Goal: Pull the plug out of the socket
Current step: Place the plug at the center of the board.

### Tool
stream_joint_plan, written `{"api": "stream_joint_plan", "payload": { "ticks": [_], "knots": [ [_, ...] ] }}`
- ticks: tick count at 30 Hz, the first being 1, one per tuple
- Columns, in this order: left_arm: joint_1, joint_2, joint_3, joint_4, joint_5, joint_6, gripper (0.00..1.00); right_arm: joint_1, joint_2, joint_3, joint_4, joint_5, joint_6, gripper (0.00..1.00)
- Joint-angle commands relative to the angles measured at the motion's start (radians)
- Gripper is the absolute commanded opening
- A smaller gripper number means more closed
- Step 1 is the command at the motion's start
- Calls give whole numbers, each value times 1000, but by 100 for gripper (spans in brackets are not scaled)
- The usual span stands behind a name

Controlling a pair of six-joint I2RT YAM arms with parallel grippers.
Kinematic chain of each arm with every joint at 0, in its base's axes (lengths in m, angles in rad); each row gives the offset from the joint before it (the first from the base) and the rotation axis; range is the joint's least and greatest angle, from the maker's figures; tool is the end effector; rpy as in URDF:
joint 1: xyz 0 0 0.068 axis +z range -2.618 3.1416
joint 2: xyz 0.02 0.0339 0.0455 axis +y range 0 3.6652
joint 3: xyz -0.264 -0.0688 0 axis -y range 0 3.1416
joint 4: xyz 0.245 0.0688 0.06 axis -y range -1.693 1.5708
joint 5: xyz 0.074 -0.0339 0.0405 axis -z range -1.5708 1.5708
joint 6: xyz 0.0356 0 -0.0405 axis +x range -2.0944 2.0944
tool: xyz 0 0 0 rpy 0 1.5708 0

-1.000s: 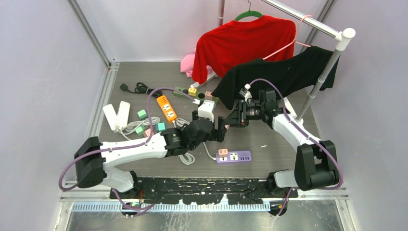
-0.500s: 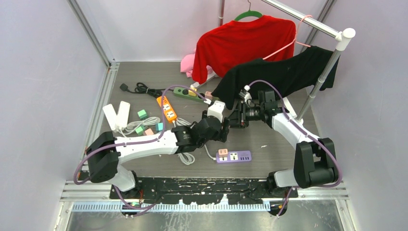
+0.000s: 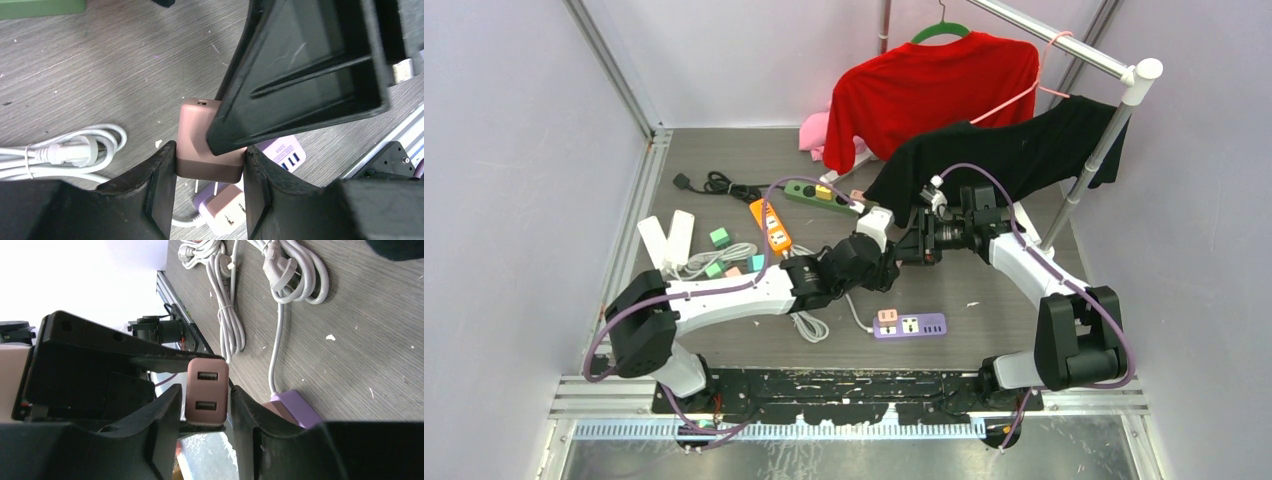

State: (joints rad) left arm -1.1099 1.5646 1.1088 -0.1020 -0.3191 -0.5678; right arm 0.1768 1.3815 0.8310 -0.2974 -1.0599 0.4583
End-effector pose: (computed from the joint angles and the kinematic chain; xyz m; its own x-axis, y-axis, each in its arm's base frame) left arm 0.1684 -0.3141 0.2665 -0.5922 0.0444 -0.8046 0.4906 0.8120 -0.3163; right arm 0.2613 0.0782 0.2272 -0.9514 0.0498 -0.3039 -0.2600 0.3990 0.8793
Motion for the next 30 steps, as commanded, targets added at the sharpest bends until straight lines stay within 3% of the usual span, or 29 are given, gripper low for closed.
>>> {"api": "stream_joint_plan", "payload": {
  "ticks": [1, 3, 4, 5, 12, 19, 25, 30],
  "knots": [
    [21, -87, -62, 73, -30, -17, 0, 9, -21, 59, -59, -37, -93, 54],
    [31, -129, -112, 74, -32, -39, 0, 9, -29, 65, -81, -30, -133, 68],
    [38, -151, -143, 77, -31, -49, 0, 9, -31, 68, -89, -28, -151, 94],
    [48, -177, -175, 78, -27, -78, 0, 9, -34, 70, -94, -27, -165, 100],
    [240, -426, -403, -8, 85, -251, 0, 8, -42, 82, -130, -7, -226, 99],
    [604, -605, -495, -173, 214, -323, 0, 7, -38, 86, -143, 18, -243, 100],
    [849, -612, -493, -247, 272, -362, 0, 7, -36, 85, -147, 24, -251, 100],
    [882, -522, -396, -371, 135, -389, 4, 7, -35, 85, -149, 25, -256, 100]
  ]
}}
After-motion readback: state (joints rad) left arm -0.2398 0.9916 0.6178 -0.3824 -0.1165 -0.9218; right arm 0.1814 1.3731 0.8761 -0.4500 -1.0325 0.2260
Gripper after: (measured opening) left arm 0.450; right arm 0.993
